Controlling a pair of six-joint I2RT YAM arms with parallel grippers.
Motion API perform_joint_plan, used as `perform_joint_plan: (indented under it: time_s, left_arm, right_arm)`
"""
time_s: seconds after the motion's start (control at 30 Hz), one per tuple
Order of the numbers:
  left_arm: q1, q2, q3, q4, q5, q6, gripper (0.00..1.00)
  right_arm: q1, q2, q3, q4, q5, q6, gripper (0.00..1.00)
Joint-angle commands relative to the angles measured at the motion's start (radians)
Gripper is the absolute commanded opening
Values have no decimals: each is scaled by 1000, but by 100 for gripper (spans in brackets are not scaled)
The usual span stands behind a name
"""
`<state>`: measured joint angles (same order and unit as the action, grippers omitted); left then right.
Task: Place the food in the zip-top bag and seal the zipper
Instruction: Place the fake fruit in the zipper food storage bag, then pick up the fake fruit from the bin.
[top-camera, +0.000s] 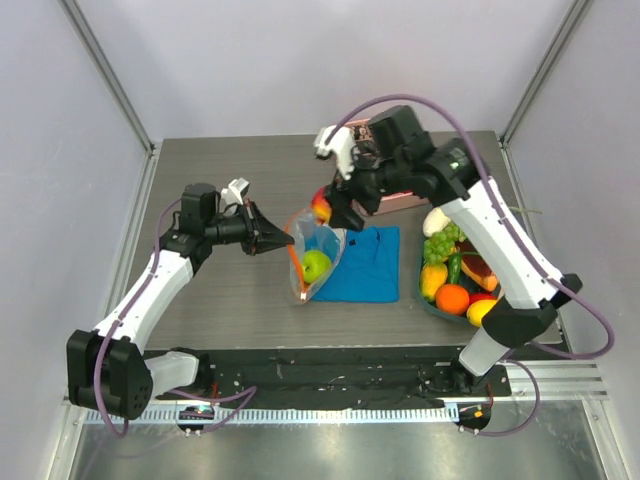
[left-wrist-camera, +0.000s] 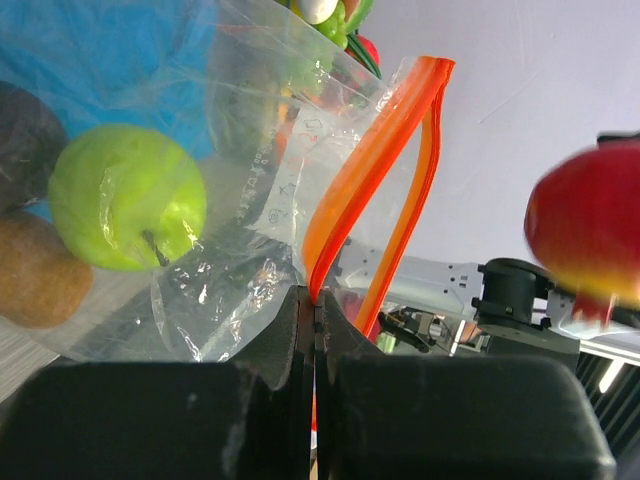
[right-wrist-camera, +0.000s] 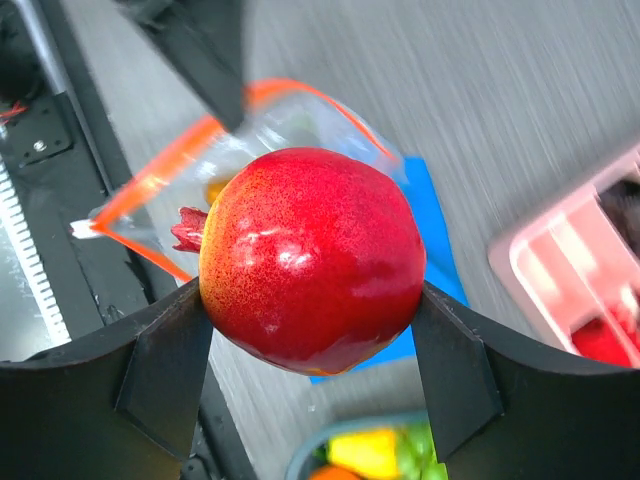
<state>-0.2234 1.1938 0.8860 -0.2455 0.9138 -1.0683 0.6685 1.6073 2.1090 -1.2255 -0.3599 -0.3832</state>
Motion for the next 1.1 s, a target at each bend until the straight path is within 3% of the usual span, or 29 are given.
perform_joint_plan:
  time_s: [0.0, 0.1, 0.17, 0.2, 0.27, 0.57, 0.87, 1.07]
  left_arm:
    - [-2, -5, 42, -29, 0, 34, 0]
    - [-2, -6, 47, -35, 0, 37, 0]
    - [-2, -7, 50, -37, 3, 38, 0]
    - [-2, -7, 51, -37, 2, 37, 0]
    - [-2, -3, 50, -35, 8, 39, 0]
    - [-2, 3, 50, -23, 13, 34, 0]
    - [-2, 1, 42, -20, 17, 41, 0]
    - [-2, 3, 45, -11, 16, 41, 0]
  right_arm:
    - [115, 63, 28, 9, 78, -37, 56]
    - [148, 83, -32, 21, 101, -39, 59]
    - [149, 86, -64, 15, 110, -49, 66]
    - [151, 83, -85, 9, 108, -57, 85]
    - [151, 75, -95, 6, 104, -59, 99]
    - [125, 5, -116, -32, 176, -59, 100]
    - [-277, -263, -404, -226, 174, -190, 100]
    - [-413, -391, -747, -250, 407, -197, 100]
